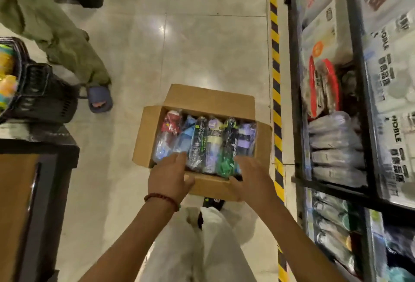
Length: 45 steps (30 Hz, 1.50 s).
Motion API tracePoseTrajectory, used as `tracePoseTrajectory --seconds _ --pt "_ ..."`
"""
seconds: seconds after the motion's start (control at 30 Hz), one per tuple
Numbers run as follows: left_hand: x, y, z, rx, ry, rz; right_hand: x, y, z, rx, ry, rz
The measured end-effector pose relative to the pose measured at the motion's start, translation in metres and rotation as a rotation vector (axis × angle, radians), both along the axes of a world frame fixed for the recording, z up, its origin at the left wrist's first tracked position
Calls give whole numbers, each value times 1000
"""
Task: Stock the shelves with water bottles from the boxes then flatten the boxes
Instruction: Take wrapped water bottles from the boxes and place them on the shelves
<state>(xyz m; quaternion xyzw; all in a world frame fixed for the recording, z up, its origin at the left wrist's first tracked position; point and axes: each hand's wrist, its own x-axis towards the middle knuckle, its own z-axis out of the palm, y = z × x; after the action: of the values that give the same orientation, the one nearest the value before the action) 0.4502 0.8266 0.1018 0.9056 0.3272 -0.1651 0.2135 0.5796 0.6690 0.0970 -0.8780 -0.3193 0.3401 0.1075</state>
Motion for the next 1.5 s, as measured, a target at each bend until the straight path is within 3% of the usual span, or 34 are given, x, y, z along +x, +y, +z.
tracePoseTrajectory --seconds 0.3,0.6,0.9,1.03,1.13,1.37,1.5 --pt "26 64 -195 -107 96 171 33 49 -194 -111 239 -276" --pt "-5 125 -341 -10 214 308 24 65 -336 -216 189 -539" --pt "4 128 -364 205 269 316 38 74 -373 -244 76 -846" --pt "11 138 -363 205 314 355 47 79 -372 -303 20 -838" --pt "16 135 -362 170 395 393 49 76 -371 -329 16 -800" --pt "23 114 -369 -97 258 726 34 84 -376 -233 64 -850" --pt "19 120 -370 -197 246 765 26 79 -382 -193 50 -852"
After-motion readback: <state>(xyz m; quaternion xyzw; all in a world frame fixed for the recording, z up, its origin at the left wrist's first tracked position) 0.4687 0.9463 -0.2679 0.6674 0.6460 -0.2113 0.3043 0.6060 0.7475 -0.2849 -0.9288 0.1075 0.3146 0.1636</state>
